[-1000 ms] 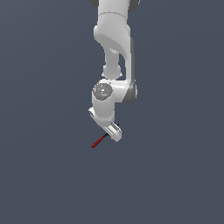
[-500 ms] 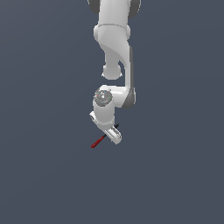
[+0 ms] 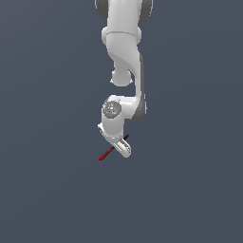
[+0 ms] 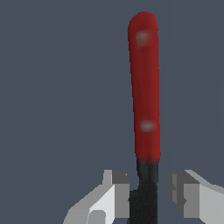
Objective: Pick up the object and move it to a goal position.
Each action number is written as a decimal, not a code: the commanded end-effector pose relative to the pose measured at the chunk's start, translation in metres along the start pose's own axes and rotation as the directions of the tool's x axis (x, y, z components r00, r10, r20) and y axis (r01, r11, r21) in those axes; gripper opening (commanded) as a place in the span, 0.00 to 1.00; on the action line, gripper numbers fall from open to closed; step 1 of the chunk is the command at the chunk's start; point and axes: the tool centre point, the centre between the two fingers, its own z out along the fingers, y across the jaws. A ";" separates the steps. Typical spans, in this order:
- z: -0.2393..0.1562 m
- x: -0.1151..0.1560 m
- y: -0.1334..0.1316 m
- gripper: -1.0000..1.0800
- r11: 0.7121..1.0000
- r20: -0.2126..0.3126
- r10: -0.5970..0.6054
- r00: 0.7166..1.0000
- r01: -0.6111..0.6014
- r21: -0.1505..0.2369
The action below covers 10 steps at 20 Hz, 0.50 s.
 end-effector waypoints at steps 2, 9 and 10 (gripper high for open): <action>0.002 -0.001 -0.001 0.00 1.000 0.000 -0.002 1.000 0.002 0.000; -0.001 0.000 0.001 0.00 1.000 -0.001 0.001 1.000 -0.001 0.000; -0.002 0.000 0.001 0.00 1.000 -0.001 0.001 1.000 -0.001 0.000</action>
